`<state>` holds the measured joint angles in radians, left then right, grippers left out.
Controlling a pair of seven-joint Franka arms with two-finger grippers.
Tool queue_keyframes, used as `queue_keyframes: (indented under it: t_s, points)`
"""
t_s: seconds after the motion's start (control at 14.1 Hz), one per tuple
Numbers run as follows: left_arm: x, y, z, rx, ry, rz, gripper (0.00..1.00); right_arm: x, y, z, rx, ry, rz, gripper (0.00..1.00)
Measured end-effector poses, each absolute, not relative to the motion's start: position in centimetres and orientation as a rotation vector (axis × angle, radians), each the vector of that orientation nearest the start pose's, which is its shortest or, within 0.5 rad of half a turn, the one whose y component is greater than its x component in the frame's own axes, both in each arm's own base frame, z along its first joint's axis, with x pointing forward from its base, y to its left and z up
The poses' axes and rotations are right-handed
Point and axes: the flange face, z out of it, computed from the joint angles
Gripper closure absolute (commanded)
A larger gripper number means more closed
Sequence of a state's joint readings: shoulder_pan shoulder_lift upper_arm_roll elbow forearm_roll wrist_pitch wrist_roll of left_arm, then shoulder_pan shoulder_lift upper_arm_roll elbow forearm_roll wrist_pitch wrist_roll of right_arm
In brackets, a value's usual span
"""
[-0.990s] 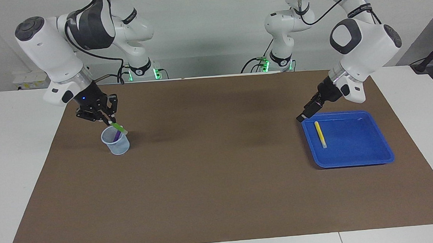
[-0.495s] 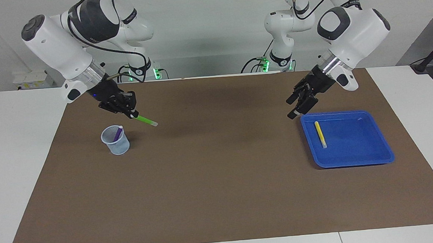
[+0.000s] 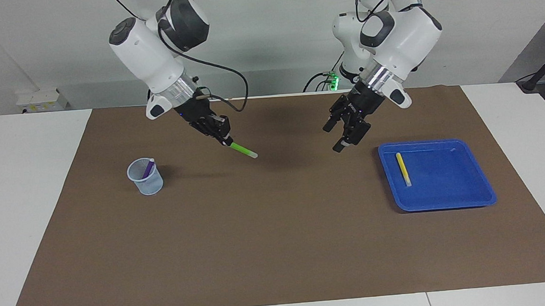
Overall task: Right arm passes pens to left for tray arrangement
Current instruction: 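Bring the green pen to center while the left gripper reaches toward it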
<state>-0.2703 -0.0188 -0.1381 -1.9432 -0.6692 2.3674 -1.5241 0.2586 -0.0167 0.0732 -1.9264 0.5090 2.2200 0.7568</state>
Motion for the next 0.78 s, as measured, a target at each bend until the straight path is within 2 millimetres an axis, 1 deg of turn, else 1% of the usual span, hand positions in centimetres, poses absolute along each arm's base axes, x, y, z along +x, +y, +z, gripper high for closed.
queue_keyframes:
  t_s: [0.21, 0.35, 0.5, 0.57, 0.78]
  points:
    - [52.3, -27.4, 52.9, 1.714, 1.720, -0.265, 0.00, 54.2, 22.7, 52.8, -2.247, 1.075, -0.073, 1.00]
    - [51.0, -29.1, 52.1, 1.664, 1.744, -0.259, 0.00, 53.7, 24.2, 52.4, -2.120, 1.167, -0.089, 1.00]
    - [49.9, -30.6, 51.9, 1.611, 1.753, -0.245, 0.01, 52.9, 25.5, 51.7, -2.084, 1.194, -0.092, 1.00]
    - [49.3, -31.4, 51.8, 1.590, 1.750, -0.235, 0.01, 52.6, 25.8, 51.4, -2.081, 1.200, -0.088, 1.00]
    - [48.3, -32.7, 51.4, 1.573, 1.739, -0.224, 0.01, 52.6, 25.7, 51.3, -2.079, 1.205, -0.087, 1.00]
